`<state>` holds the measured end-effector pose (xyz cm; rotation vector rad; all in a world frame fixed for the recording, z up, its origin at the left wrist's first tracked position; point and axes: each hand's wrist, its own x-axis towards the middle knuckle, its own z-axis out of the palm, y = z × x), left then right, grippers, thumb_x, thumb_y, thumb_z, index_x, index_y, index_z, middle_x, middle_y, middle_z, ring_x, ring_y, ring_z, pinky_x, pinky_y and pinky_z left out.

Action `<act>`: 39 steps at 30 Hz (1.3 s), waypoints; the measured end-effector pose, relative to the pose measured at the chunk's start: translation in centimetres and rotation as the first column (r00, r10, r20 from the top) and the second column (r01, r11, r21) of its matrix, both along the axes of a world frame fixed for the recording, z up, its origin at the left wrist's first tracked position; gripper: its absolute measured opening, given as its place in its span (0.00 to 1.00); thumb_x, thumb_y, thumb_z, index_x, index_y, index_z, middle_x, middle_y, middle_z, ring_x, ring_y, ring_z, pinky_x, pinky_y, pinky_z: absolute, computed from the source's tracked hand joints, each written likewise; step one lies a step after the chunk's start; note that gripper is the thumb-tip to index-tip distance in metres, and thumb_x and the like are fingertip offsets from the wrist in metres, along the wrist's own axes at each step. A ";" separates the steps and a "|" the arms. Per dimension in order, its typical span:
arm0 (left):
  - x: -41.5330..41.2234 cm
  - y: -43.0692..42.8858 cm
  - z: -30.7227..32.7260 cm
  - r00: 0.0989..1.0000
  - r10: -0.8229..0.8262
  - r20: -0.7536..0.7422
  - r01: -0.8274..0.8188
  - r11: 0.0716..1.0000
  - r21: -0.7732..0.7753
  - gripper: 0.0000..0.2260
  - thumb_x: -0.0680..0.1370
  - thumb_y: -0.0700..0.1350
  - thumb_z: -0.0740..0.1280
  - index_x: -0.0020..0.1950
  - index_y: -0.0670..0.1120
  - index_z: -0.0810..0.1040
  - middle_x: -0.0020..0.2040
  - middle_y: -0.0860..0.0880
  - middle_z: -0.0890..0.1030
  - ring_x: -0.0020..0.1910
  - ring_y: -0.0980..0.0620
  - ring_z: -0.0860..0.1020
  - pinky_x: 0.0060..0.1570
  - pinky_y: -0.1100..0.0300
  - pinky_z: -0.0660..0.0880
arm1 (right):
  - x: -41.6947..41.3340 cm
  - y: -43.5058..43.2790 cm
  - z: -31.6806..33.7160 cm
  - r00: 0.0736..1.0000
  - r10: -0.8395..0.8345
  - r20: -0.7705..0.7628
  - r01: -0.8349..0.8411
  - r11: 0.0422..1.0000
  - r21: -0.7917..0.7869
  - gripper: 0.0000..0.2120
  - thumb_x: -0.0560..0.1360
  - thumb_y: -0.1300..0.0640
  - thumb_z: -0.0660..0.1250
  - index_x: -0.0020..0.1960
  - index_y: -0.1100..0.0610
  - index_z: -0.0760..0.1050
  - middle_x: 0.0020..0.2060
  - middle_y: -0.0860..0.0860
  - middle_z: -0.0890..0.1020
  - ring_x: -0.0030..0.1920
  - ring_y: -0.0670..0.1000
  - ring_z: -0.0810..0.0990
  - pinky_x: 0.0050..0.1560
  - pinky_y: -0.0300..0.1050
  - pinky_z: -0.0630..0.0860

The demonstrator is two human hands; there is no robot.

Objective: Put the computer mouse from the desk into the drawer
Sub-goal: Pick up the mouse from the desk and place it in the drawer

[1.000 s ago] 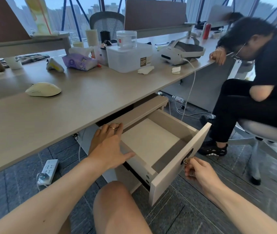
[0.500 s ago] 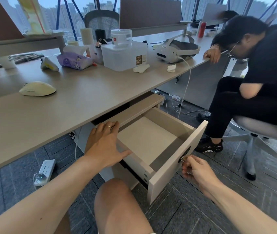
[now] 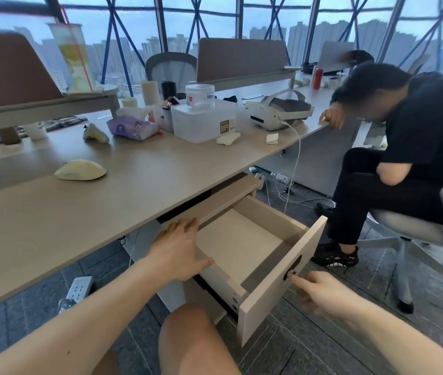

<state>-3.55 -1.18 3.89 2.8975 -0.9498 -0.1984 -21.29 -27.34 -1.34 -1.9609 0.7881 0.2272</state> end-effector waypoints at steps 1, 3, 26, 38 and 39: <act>-0.2 0.2 1.0 0.999 -0.036 -0.037 0.035 0.999 -0.029 0.45 0.76 0.67 0.65 0.83 0.46 0.49 0.82 0.44 0.58 0.78 0.44 0.59 0.74 0.47 0.62 | 0.0 -0.1 1.6 0.996 0.087 -0.028 -0.091 0.983 -0.161 0.19 0.79 0.42 0.63 0.45 0.57 0.79 0.33 0.50 0.83 0.32 0.49 0.82 0.33 0.43 0.76; -0.8 0.6 3.7 0.990 -0.111 -0.091 0.101 0.989 -0.110 0.41 0.77 0.65 0.66 0.82 0.49 0.53 0.81 0.47 0.61 0.77 0.48 0.62 0.75 0.52 0.62 | 0.7 0.1 5.1 0.984 0.175 -0.028 -0.174 0.916 -0.361 0.22 0.78 0.40 0.63 0.41 0.57 0.81 0.33 0.50 0.85 0.34 0.52 0.84 0.36 0.46 0.79; 10.2 27.2 5.5 0.817 0.568 0.096 -0.558 0.822 -0.114 0.40 0.71 0.78 0.46 0.80 0.62 0.57 0.82 0.54 0.58 0.80 0.47 0.58 0.76 0.44 0.54 | 28.9 25.8 15.2 0.558 0.817 0.144 -0.484 0.462 -0.743 0.26 0.77 0.41 0.65 0.71 0.50 0.69 0.66 0.51 0.73 0.67 0.54 0.72 0.66 0.49 0.69; 11.5 27.5 4.2 0.806 0.582 0.113 -0.560 0.810 -0.177 0.44 0.67 0.79 0.42 0.80 0.63 0.55 0.83 0.55 0.56 0.80 0.51 0.53 0.77 0.42 0.48 | 42.4 33.0 10.5 0.416 0.833 0.365 -0.417 0.532 -0.737 0.30 0.72 0.45 0.71 0.73 0.46 0.69 0.65 0.54 0.74 0.66 0.56 0.73 0.64 0.40 0.64; 11.6 27.5 4.1 0.805 0.584 0.107 -0.561 0.807 -0.182 0.43 0.67 0.79 0.42 0.80 0.63 0.55 0.83 0.56 0.56 0.80 0.51 0.53 0.77 0.42 0.48 | 42.5 33.1 10.3 0.403 0.833 0.379 -0.399 0.533 -0.746 0.29 0.73 0.45 0.71 0.72 0.46 0.70 0.63 0.54 0.76 0.65 0.55 0.75 0.62 0.39 0.64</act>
